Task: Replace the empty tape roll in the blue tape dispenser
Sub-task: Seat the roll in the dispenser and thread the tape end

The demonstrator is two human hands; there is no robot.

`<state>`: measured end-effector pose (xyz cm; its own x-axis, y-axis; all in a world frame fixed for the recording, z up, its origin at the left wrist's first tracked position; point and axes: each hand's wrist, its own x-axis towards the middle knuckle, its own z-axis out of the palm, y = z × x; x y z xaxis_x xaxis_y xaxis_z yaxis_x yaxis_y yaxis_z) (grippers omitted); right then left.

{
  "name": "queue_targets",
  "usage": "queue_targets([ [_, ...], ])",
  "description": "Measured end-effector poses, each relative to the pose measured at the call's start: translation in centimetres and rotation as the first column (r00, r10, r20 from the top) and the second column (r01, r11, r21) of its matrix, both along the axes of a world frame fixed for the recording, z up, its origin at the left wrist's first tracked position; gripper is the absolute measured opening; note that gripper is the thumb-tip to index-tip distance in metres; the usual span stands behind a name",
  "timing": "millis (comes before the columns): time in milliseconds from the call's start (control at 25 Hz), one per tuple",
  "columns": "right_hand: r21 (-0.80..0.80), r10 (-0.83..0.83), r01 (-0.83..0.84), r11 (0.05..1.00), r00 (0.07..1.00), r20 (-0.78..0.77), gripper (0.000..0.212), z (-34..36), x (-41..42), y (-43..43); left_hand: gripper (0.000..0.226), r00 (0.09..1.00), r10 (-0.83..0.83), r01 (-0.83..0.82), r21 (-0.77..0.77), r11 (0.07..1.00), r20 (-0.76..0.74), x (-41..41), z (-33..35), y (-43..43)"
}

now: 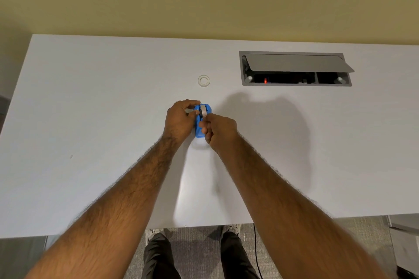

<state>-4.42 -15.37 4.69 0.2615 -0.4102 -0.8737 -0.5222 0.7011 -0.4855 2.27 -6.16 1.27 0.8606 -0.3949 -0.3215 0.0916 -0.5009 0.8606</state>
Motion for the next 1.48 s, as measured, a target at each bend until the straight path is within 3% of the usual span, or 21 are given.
queue_targets([
  [200,0.025,-0.032,0.032,0.999,0.999,0.000,0.007,0.3,-0.6,0.3,0.030,0.999,-0.016,0.014,0.046,0.999,0.032,-0.1,0.6,-0.2],
  [440,0.013,-0.065,0.065,0.998,0.998,0.023,0.014,0.3,-1.2,0.9,0.029,0.999,-0.012,0.009,0.066,0.998,0.051,-0.3,0.8,-0.2],
  [640,-0.027,-0.071,0.072,0.997,0.997,0.028,0.001,-0.2,-1.9,1.6,0.028,0.999,-0.014,0.011,0.071,0.997,0.049,-0.3,0.8,-0.2],
  [840,-0.078,-0.068,0.071,0.994,0.997,0.041,0.010,-0.8,-2.7,2.4,0.029,0.999,-0.005,0.002,0.080,0.997,0.037,-0.3,0.7,-0.3],
  [1480,-0.106,-0.077,0.086,0.991,0.993,0.093,0.009,-1.6,-4.3,3.7,0.028,0.999,-0.011,0.009,0.079,0.997,0.037,-0.1,0.3,-0.3],
])
